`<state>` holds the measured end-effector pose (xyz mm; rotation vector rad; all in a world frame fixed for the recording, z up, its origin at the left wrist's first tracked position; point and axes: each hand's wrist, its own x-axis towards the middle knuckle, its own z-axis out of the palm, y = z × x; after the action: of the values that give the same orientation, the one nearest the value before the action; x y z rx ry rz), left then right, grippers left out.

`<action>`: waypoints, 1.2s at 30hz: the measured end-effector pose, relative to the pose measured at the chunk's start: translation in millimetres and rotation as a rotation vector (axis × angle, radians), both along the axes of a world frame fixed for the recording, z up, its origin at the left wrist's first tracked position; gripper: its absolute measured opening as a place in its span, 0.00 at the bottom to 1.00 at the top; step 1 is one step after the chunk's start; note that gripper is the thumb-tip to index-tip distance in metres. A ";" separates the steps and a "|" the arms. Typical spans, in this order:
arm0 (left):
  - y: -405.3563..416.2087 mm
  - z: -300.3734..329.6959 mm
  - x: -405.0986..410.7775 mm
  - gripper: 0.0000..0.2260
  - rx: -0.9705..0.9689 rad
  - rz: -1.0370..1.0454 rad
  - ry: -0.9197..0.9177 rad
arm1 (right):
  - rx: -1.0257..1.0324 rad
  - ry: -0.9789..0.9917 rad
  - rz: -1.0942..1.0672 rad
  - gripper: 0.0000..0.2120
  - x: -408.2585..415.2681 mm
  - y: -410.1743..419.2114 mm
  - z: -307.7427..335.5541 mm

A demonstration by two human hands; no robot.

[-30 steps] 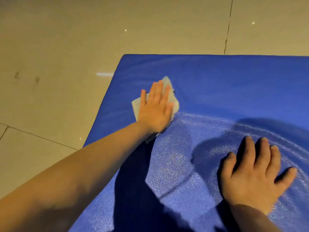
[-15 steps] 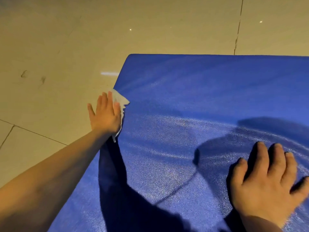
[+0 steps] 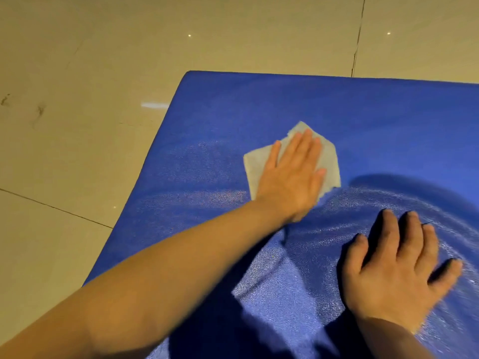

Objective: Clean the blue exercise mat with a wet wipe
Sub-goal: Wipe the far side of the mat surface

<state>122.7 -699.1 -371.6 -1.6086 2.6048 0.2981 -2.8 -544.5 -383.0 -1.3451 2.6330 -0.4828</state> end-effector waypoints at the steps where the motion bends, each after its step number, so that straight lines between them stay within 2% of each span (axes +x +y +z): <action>1: 4.1 -3.3 -3.5 0.34 0.001 -0.020 0.017 | -0.001 0.014 -0.003 0.29 0.9 -0.7 0.0; 5: 6.6 -9.5 4.0 0.28 -0.056 -0.163 0.091 | 0.014 0.022 -0.002 0.29 0.5 -1.4 -1.0; 8: -1.2 -4.5 25.0 0.29 -0.034 -0.225 0.052 | 0.016 0.016 -0.009 0.28 1.1 -1.2 -0.3; 11: -0.2 -2.3 58.4 0.29 -0.001 -0.130 0.073 | 0.007 0.021 0.000 0.28 0.9 -0.6 0.5; 14: 23.2 -2.2 101.2 0.28 -0.065 0.005 0.106 | -0.003 0.009 -0.011 0.28 3.0 -1.8 2.8; 19: 57.5 0.6 118.9 0.27 -0.110 -0.016 0.062 | -0.012 0.009 -0.014 0.28 3.8 -1.1 2.4; 22: 79.4 1.0 103.2 0.27 -0.094 -0.111 0.027 | -0.002 0.008 -0.015 0.28 2.9 -0.7 2.0; 25: 102.7 -0.7 75.0 0.25 -0.088 -0.314 0.024 | -0.026 0.012 -0.008 0.28 2.6 -0.5 1.3; 28: 81.4 -5.3 46.7 0.25 -0.058 -0.472 0.093 | -0.076 0.031 -0.008 0.27 3.0 0.2 -0.8; 30: 56.3 -11.2 19.0 0.25 -0.073 -0.410 0.098 | -0.078 0.046 -0.010 0.27 2.6 0.6 -3.0; 33: 24.1 -6.4 -31.0 0.24 -0.038 -0.200 0.129 | -0.068 0.050 -0.014 0.27 3.1 0.1 -4.0; 36: -16.5 -4.1 -55.4 0.24 -0.019 -0.041 0.029 | -0.046 0.063 0.015 0.27 -2.8 2.1 -11.1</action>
<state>67.3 -715.6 -375.7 -1.5661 2.6660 0.2981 -5.6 -542.3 -394.1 -1.4151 2.6752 -0.5111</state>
